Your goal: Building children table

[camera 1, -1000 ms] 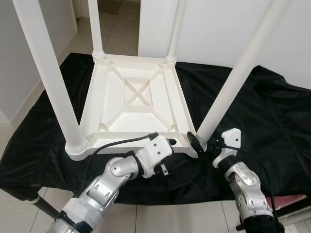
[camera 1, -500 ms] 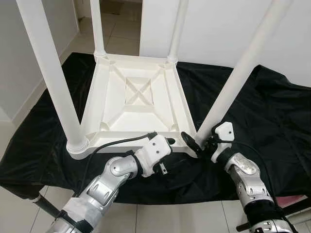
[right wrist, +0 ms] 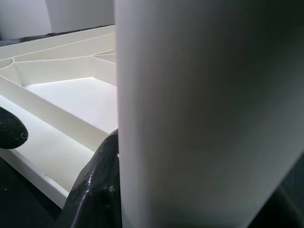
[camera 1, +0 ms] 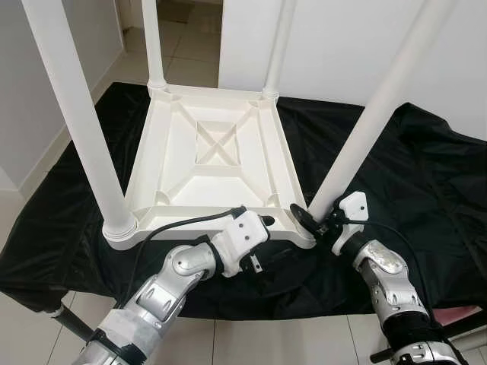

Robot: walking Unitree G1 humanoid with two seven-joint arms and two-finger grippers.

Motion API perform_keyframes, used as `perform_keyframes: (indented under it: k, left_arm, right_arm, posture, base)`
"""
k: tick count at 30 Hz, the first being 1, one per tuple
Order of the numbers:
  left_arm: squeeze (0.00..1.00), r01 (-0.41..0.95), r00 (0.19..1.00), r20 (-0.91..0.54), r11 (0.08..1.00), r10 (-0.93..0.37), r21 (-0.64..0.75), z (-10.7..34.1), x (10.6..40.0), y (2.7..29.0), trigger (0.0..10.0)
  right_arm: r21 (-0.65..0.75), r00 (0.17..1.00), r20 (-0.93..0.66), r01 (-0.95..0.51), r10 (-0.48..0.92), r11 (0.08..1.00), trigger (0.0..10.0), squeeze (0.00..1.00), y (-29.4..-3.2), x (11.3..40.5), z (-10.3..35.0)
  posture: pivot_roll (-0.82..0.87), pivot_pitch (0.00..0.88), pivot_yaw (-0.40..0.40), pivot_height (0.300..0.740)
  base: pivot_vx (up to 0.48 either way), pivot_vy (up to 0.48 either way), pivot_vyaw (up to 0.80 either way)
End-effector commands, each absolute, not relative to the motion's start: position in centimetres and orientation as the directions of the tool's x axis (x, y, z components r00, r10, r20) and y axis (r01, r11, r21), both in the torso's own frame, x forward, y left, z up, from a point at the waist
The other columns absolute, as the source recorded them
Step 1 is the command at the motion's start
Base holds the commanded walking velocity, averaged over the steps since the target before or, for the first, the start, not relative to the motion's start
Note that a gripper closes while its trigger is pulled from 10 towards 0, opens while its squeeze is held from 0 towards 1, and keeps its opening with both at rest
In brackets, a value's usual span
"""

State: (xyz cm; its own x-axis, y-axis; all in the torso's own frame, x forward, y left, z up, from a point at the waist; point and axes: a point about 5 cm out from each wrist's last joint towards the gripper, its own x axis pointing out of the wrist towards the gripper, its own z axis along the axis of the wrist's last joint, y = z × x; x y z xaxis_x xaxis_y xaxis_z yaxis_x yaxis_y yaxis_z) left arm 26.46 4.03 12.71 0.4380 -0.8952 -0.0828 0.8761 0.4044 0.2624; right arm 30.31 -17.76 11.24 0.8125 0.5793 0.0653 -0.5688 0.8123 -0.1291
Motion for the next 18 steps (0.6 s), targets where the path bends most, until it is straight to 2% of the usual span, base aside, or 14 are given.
perform_keyframes:
  k: [1, 8, 9, 15, 18]
  left_arm:
    - [0.00, 0.906, 0.370, -0.103, 0.334, -0.923, 0.261, 12.5, 26.1, 3.9, 10.0]
    - [0.00, 0.907, 0.369, -0.103, 0.334, -0.924, 0.257, 12.5, 25.9, 3.9, 10.0]
    - [0.00, 0.909, 0.366, -0.106, 0.331, -0.924, 0.254, 12.4, 25.8, 3.9, 10.0]
    - [0.00, 0.909, 0.366, -0.106, 0.331, -0.924, 0.251, 12.4, 25.8, 3.8, 10.0]
    - [0.00, 0.909, 0.368, -0.107, 0.333, -0.924, 0.250, 12.3, 25.8, 3.9, 10.0]
  right_arm:
    - [-0.127, 0.829, 0.040, -0.550, 0.558, 0.826, 10.0, 0.00, -18.2, 30.0, 10.6]
    - [-0.087, 0.849, 0.071, -0.518, 0.524, 0.851, 10.0, 0.00, -17.9, 29.9, 10.7]
    - [-0.096, 0.883, 0.074, -0.456, 0.463, 0.885, 10.0, 0.00, -17.6, 29.9, 10.8]
    - [-0.109, 0.926, 0.056, -0.367, 0.374, 0.924, 10.0, 0.00, -17.6, 29.9, 10.5]
    - [-0.085, 0.946, 0.048, -0.316, 0.320, 0.945, 10.0, 0.00, -16.7, 29.6, 10.3]
  posture:
    - [0.00, 0.000, -0.087, 0.740]
    - [-0.01, 0.000, -0.091, 0.740]
    - [0.00, 0.000, -0.093, 0.740]
    - [-0.01, 0.000, -0.095, 0.740]
    - [-0.01, 0.000, -0.096, 0.740]
  base:
    - [0.000, 0.000, 0.00]
    - [0.000, 0.000, 0.00]
    - [0.000, 0.000, 0.00]
    - [0.000, 0.000, 0.00]
    - [0.000, 0.000, 0.00]
